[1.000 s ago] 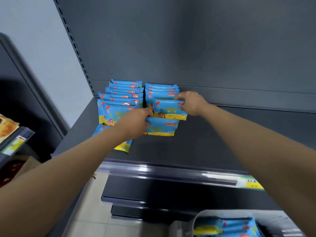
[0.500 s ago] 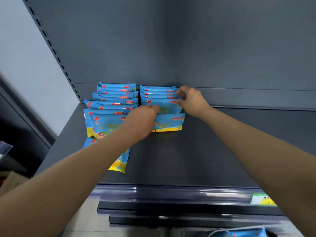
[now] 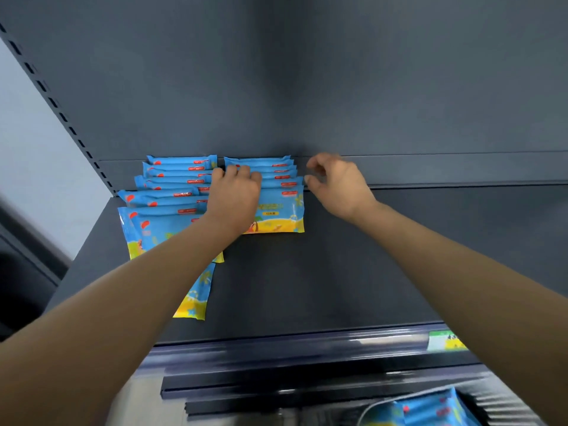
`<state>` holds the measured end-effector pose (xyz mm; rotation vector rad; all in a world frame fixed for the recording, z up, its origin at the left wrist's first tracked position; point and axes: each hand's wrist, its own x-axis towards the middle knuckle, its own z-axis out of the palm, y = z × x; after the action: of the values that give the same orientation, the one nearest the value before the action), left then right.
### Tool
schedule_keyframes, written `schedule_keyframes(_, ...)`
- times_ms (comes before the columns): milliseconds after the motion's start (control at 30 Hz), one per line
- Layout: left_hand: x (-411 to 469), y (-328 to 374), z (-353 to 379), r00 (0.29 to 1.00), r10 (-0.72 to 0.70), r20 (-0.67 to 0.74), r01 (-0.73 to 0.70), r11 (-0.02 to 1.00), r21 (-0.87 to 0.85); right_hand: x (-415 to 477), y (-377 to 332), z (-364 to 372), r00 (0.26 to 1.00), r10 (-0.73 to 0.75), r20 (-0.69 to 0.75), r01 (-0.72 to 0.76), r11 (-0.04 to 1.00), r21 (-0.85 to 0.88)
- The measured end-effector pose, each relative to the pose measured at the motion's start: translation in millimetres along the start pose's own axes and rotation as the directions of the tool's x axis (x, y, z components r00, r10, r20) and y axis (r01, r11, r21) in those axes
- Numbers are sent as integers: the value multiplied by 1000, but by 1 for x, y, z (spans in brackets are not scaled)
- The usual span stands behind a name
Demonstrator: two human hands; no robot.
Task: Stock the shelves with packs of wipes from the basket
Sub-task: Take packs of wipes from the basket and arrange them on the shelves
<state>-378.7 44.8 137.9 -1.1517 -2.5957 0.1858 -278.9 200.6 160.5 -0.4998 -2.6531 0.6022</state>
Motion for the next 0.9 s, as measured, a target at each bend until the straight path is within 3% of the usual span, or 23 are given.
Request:
schedule_keyframes(167, -17, 19, -21, 996, 7, -94, -14, 997, -74, -30, -6, -22, 993, -117, -14, 112, 973, -204)
schedule_keyframes(300, -35, 41, -55, 964, 18, -265, -72, 978, -196, -60, -8, -49, 986, -157, -60, 130, 938, -320)
schedule_keyframes(567, -96, 104, -135, 872, 36, -488, -187, 946, -265, -147, -4, -119, 947, -271, -175, 177, 890, -419)
schedule_keyframes(900, -191, 218, -149, 896, 192, -399, -333, 887, -320, -276, 60, -157, 972, -187, -141, 106, 887, -449)
